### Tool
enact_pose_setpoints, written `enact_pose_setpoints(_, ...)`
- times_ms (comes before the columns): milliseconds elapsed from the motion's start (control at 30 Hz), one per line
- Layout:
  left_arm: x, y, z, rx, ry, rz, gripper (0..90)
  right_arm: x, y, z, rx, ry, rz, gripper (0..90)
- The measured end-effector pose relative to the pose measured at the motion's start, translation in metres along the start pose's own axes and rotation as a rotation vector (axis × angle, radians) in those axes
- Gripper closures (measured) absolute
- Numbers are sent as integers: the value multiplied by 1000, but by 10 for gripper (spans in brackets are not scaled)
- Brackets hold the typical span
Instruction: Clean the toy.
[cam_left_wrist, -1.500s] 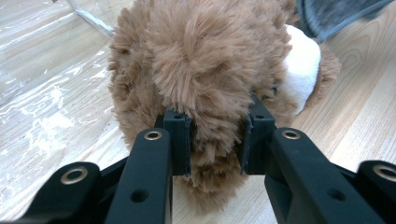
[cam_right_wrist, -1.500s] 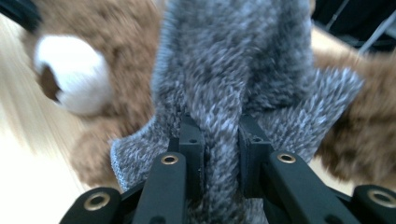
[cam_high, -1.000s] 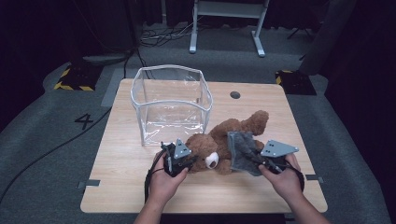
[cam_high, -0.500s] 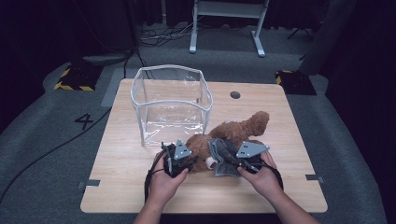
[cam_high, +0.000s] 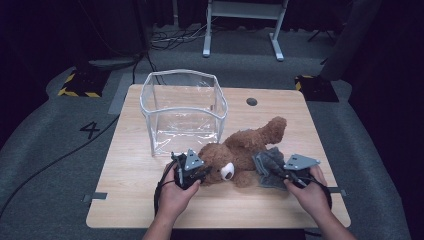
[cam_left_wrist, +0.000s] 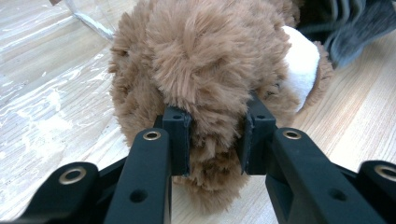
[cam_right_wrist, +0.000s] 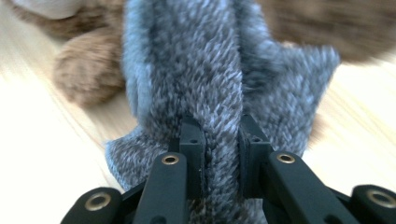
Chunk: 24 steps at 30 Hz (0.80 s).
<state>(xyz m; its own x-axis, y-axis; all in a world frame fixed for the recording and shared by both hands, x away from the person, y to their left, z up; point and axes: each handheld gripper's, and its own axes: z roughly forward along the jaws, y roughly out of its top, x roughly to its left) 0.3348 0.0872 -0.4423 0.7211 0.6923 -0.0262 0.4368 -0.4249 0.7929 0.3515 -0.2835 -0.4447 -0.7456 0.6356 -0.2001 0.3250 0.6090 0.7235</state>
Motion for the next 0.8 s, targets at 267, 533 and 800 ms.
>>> enact_pose_setpoints(267,0,0,-3,-17,2,-2,596,-38,-21,-34,-25,-103,110,755)
enact_pose_setpoints(533,-1,-4,-11,-38,9,-1,409,-72,-41,-29,14,-186,228,719)
enact_pose_setpoints(800,5,-13,-22,-35,13,-43,327,-80,-39,-20,-2,-202,271,377)
